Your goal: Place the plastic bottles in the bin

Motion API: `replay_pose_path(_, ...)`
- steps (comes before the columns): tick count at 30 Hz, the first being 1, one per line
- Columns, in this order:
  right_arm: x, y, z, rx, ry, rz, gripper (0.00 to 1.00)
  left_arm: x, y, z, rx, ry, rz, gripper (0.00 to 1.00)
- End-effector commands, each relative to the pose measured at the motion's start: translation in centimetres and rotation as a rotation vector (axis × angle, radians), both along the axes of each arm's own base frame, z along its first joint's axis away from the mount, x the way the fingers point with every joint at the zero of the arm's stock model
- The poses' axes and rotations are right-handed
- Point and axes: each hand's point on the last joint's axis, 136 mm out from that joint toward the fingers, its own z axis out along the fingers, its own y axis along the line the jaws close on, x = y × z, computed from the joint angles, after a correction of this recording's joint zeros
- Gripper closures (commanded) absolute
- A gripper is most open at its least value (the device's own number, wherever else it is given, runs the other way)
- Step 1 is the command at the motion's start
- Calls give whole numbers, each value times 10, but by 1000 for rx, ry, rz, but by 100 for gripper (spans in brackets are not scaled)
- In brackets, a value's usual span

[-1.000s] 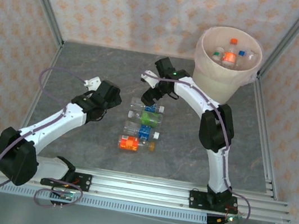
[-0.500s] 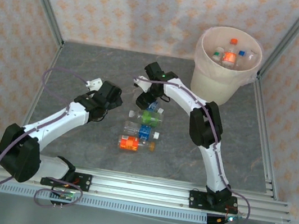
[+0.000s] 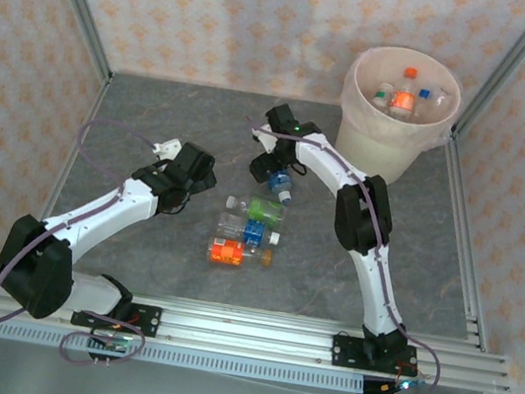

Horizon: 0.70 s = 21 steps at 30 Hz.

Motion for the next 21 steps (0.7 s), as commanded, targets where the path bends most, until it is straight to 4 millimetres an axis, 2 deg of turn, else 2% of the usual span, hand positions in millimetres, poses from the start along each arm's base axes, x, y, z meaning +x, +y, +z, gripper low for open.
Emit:
replay_pose_path(1,5,1,-3,-4,-9,-53,6,-2,6,-4,9,12,14,0)
replay_pose_path(2,9,2,-1,1,-20,-65,10,-2,6,-4,9,11,13,0)
replay_pose_path(5,19,-2,9,-10,-67,-110,33,-1,5,-5,4,11,11,0)
replay_pose_path(7,25,-6,25,-8,-104,-134,40,0,2,-4,-5,6,-10,0)
replay_pose_path(8,26,-7,40,7,-128,-143,41,2,-2,-3,-19,-8,-33,0)
replay_pose_path(13,26,-19,138,123,-316,-177,45,9,-24,11,-81,-110,-169,0)
replay_pose_path(15,19,-28,178,179,-385,-187,46,10,-28,20,-82,-150,-216,0)
replay_pose_path(21,-3,-62,271,341,-582,-244,49,8,-36,41,-74,-225,-314,0)
